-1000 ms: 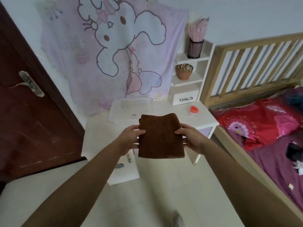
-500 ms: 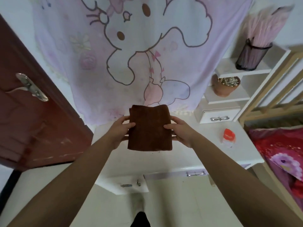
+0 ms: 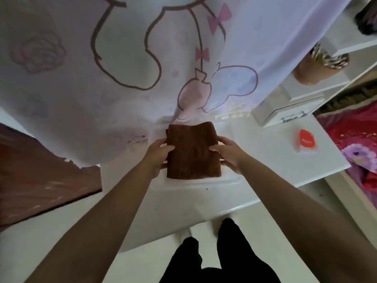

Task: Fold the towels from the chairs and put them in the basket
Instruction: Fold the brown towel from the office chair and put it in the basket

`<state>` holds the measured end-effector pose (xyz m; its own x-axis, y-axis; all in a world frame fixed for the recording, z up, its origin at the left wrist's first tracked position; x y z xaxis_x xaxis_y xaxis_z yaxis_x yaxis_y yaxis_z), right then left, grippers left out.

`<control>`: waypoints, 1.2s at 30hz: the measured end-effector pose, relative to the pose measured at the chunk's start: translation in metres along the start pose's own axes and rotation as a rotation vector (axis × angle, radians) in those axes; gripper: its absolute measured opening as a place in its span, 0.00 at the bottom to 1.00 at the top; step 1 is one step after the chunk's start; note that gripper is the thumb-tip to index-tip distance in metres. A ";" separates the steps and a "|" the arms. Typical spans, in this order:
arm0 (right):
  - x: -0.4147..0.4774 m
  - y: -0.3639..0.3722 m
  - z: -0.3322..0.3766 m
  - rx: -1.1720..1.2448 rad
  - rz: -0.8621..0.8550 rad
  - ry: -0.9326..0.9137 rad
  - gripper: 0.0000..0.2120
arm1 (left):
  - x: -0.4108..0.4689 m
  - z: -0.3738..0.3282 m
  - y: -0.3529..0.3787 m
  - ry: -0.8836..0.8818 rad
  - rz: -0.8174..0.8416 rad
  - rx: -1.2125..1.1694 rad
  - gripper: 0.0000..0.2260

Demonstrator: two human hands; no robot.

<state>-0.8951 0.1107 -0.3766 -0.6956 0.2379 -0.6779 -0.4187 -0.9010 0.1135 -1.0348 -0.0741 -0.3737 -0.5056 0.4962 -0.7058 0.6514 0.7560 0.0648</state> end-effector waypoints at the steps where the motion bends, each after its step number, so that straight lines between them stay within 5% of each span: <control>1: 0.008 0.000 -0.009 0.012 -0.013 0.024 0.24 | 0.009 0.008 0.001 -0.023 0.001 -0.005 0.17; 15: 0.062 -0.015 -0.064 -0.079 -0.028 0.199 0.24 | 0.055 0.066 0.005 -0.148 -0.150 -0.033 0.19; 18: 0.055 -0.015 -0.050 -0.383 -0.026 0.157 0.28 | 0.052 0.059 0.003 -0.129 -0.199 0.006 0.21; 22: 0.041 -0.004 -0.019 -1.050 0.042 -0.083 0.41 | 0.047 0.037 0.001 0.003 -0.186 0.531 0.27; 25: 0.044 0.010 -0.014 -1.241 0.208 -0.059 0.53 | 0.046 0.031 0.009 0.082 -0.002 0.926 0.33; 29: 0.067 0.006 -0.024 -0.826 0.076 0.159 0.49 | 0.052 0.039 0.003 -0.065 0.061 0.780 0.36; 36: 0.071 -0.006 -0.044 0.030 0.025 0.147 0.39 | 0.048 0.043 0.005 0.080 0.048 0.631 0.33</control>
<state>-0.9165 0.1168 -0.4571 -0.6139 0.1580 -0.7734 -0.4216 -0.8940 0.1520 -1.0318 -0.0650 -0.4375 -0.4925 0.5722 -0.6558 0.8699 0.3476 -0.3499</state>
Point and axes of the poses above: each hand's wrist, its own x-axis towards the middle knuckle, its own y-axis out of the palm, z = x × y, the point moved 5 cm from there along x, towards the middle knuckle, and after that the axes turned 9 degrees about z, right-handed, at the moved point
